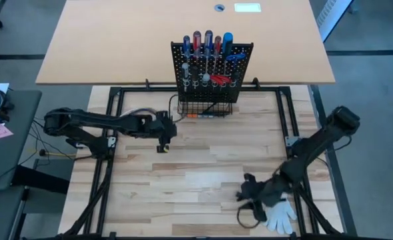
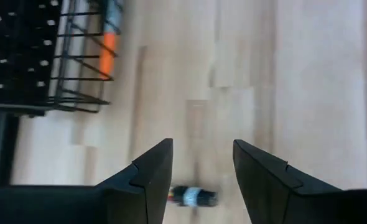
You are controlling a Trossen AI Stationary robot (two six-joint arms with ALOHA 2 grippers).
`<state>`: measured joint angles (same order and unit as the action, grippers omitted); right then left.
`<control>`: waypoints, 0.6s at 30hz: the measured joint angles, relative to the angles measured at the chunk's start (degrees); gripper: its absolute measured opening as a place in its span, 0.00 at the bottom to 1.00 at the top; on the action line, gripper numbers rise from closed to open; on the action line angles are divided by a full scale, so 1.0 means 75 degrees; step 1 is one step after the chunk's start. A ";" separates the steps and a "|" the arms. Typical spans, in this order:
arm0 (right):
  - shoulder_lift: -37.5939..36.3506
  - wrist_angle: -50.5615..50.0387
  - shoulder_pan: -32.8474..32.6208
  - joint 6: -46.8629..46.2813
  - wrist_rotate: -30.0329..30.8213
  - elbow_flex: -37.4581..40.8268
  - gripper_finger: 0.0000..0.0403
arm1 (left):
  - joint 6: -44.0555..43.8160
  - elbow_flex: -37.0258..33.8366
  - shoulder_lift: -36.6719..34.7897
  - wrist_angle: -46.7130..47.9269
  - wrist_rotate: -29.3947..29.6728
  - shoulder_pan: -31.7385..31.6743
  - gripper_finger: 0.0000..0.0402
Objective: Hang tools onto peg board
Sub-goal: Put the black box cutter into the black basket
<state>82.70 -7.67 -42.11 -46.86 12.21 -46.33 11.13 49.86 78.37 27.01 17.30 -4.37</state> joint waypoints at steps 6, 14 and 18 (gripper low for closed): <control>0.0838 -0.0742 0.0039 -0.0565 -0.0316 0.0009 0.58 | -0.0478 -0.0526 0.0000 -0.0081 0.0000 0.0482 0.41; 0.1181 -0.1914 0.0533 -0.0531 -0.1062 0.0004 0.68 | -0.1405 -0.1497 0.0000 -0.0354 0.0366 0.0939 0.41; 0.1497 -0.1830 0.0533 -0.0426 -0.1070 -0.0006 0.68 | -0.1369 -0.1783 0.0000 -0.0633 0.0676 0.0934 0.41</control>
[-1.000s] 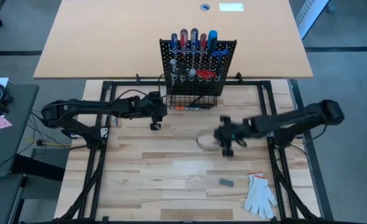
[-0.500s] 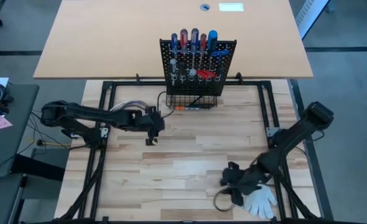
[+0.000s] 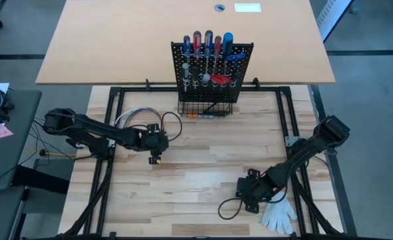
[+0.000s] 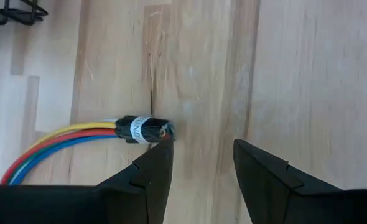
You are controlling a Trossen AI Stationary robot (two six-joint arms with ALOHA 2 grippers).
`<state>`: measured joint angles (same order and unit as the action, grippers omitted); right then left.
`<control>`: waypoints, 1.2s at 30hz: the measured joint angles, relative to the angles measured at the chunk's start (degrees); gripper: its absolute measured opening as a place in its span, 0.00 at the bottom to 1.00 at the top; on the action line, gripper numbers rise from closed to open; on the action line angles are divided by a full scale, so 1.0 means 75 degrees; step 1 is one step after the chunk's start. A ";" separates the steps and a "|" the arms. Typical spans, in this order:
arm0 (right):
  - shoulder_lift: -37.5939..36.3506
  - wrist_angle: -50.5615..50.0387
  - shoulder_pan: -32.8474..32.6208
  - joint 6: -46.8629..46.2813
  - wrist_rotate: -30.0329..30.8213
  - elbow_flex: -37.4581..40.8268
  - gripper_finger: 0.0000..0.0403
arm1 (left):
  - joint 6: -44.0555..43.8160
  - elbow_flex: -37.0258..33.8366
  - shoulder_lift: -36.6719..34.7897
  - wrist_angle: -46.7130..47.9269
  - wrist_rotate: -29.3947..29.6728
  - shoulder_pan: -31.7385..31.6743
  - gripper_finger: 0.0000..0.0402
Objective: Hang tools onto peg board
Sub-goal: Put the black box cutter into the black basket
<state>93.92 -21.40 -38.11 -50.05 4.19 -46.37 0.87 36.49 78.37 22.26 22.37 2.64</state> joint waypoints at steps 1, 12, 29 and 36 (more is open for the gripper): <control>0.0078 0.0074 -0.0007 0.0123 0.0026 -0.0009 0.68 | 0.0005 -0.0026 0.0000 -0.0009 0.0006 -0.0010 0.41; 0.0778 -0.0738 0.0095 0.0784 0.0622 -0.0291 0.44 | 0.0022 -0.0058 0.0000 -0.0102 0.0000 -0.0010 0.41; 0.0469 0.2283 0.3537 0.6860 0.4311 -0.0580 0.23 | 0.0166 -0.0052 0.0000 -0.0370 -0.0009 -0.0010 0.41; 0.0450 0.2029 0.5598 0.8950 0.4318 -0.1966 0.23 | 0.0134 -0.0049 0.0000 -0.0363 -0.0011 -0.0010 0.41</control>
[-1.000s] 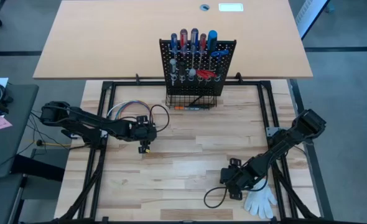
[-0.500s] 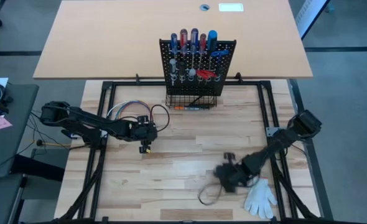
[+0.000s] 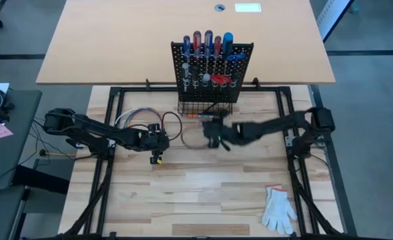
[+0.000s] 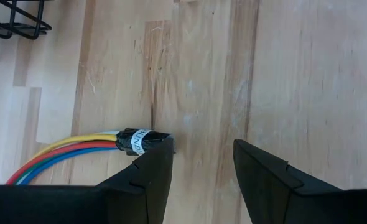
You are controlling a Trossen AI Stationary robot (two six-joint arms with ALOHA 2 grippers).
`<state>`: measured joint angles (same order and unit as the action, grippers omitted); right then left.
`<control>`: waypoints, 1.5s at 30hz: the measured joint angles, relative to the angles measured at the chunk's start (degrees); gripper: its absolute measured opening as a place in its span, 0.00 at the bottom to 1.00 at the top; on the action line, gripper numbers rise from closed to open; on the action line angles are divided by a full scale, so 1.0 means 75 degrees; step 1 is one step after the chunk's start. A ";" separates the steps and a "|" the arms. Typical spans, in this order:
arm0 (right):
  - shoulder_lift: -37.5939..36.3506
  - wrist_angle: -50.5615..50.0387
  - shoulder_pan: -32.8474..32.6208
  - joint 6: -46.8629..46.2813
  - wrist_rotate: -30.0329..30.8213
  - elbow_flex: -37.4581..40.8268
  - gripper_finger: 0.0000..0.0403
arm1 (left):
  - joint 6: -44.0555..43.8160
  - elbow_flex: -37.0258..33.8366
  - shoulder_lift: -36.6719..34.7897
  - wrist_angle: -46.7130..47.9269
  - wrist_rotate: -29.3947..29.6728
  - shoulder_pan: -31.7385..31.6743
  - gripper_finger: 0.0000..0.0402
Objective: Hang tools onto peg board
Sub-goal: Put the black box cutter into the black basket, then return to Home Position
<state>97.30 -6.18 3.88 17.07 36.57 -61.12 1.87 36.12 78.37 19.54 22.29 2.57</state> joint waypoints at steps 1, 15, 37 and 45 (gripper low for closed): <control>0.0000 -0.0077 0.0219 0.0116 -0.0028 -0.0123 0.23 | -0.0003 0.0000 0.0000 0.0001 -0.0001 0.0001 0.41; -0.0055 -0.0580 0.0759 0.0336 -0.0424 -0.0310 0.79 | -0.0082 0.0000 0.0000 0.0002 -0.0006 0.0184 0.41; -0.4645 -0.0634 -0.1354 -0.3070 -0.2356 0.3791 0.63 | 0.1061 -0.1431 -0.1152 -0.2577 -0.0045 0.0446 0.41; -0.6951 0.3975 -0.1888 -0.3053 -0.2707 0.6779 0.36 | 0.0432 -0.2026 -0.5057 -0.3499 -0.0190 0.0449 0.41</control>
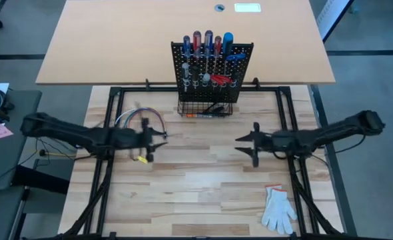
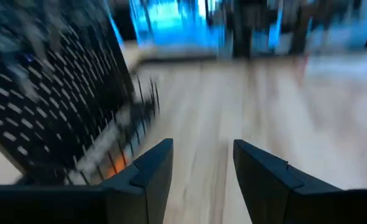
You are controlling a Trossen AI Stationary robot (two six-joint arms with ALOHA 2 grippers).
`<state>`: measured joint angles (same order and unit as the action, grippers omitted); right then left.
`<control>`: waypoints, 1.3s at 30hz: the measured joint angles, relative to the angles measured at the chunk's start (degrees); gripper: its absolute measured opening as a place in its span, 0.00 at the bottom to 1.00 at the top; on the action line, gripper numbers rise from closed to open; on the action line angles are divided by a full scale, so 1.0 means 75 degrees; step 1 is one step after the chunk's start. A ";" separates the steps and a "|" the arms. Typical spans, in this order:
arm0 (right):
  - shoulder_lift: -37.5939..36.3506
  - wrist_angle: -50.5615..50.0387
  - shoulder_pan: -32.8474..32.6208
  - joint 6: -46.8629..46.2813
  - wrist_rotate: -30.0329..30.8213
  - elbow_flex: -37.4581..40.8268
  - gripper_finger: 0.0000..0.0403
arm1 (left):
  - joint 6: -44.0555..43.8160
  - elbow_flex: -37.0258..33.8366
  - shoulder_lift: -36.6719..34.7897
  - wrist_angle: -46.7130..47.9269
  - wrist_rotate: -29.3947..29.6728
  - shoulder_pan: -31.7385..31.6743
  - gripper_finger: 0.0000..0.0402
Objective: Hang tools onto peg board
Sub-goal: Return to Home Position
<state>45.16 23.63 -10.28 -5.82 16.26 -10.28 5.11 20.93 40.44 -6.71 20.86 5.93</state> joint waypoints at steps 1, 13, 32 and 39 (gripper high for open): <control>-0.0114 0.0470 -0.0085 0.0020 -0.0010 0.0290 0.32 | -0.0106 -0.0085 -0.0586 0.0024 -0.0005 0.0000 0.41; -0.1526 0.1816 -0.0754 0.0364 -0.0650 0.1269 0.01 | -0.0849 -0.0814 -0.5391 0.2418 -0.0317 -0.0008 0.41; -0.4488 -0.0436 -0.1195 0.0199 -0.1602 0.1307 0.02 | -0.0231 -0.2436 -0.5044 0.0231 -0.0568 -0.0009 0.41; -0.5464 -0.1447 -0.1235 0.0232 -0.1591 0.0902 0.02 | -0.0228 -0.2442 -0.5050 0.0378 -0.0573 -0.0009 0.41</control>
<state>4.18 12.78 -19.55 -4.08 4.33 -3.51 3.40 2.61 2.57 -3.87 16.56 5.87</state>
